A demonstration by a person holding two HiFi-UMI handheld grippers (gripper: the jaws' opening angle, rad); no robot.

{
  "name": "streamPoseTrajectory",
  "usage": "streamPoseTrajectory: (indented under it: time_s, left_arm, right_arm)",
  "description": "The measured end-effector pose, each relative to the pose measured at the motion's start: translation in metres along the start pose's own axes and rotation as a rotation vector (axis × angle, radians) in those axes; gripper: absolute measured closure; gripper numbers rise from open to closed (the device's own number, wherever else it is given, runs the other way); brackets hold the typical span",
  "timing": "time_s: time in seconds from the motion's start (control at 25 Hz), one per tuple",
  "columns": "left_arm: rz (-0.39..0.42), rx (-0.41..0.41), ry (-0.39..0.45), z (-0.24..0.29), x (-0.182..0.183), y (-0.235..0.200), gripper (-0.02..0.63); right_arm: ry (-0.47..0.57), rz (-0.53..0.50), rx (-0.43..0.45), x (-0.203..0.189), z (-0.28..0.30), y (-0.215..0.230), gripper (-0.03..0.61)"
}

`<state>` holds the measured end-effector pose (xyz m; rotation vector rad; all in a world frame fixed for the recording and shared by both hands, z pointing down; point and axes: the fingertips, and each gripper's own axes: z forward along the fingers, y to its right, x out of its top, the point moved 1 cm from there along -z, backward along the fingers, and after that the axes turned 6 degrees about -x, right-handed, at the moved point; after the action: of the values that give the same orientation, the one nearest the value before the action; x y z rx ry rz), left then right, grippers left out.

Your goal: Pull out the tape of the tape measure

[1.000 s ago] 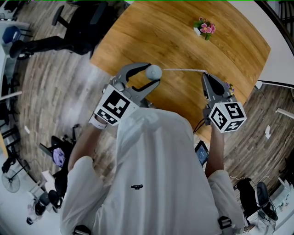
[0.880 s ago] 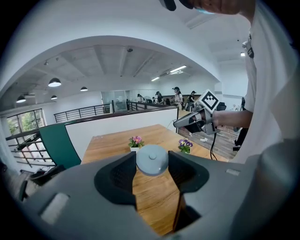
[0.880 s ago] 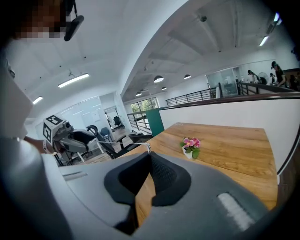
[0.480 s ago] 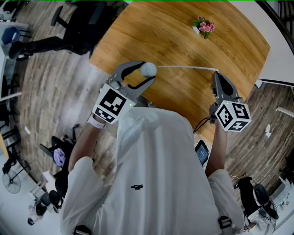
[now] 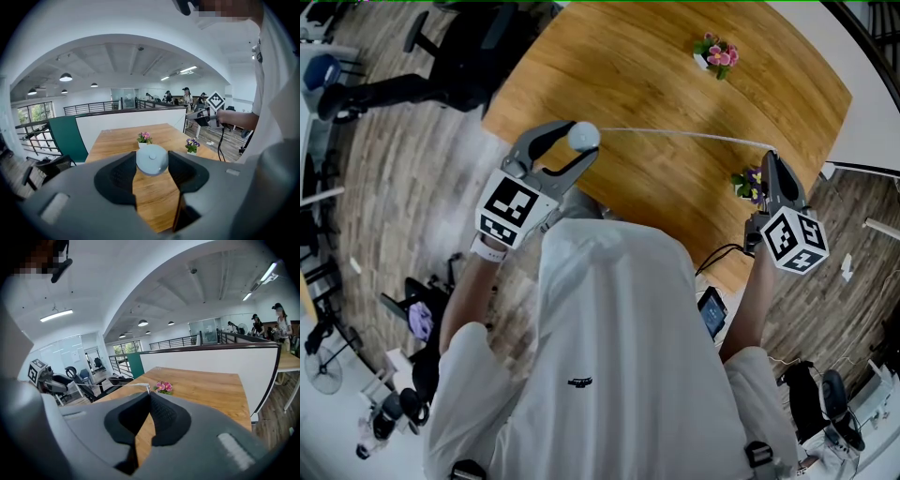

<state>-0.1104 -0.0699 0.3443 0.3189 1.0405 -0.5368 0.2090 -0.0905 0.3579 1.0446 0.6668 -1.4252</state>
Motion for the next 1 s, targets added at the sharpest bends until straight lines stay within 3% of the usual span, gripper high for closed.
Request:
streamPoseTrajectory:
  time_s: [0.72, 0.84, 1.0]
  left_arm:
    - [0.025, -0.001, -0.029, 0.003, -0.006, 0.000, 0.379]
    - [-0.001, 0.015, -0.032, -0.003, -0.012, -0.007, 0.379]
    - [-0.041, 0.031, -0.024, -0.006, -0.014, -0.015, 0.379]
  right_arm:
    - [-0.021, -0.006, -0.067, -0.004, 0.003, 0.019, 0.574]
    - [-0.009, 0.010, -0.094, 0.000, -0.001, 0.028, 0.574]
    - [-0.011, -0.026, -0.058, 0.005, 0.003, 0.018, 0.575]
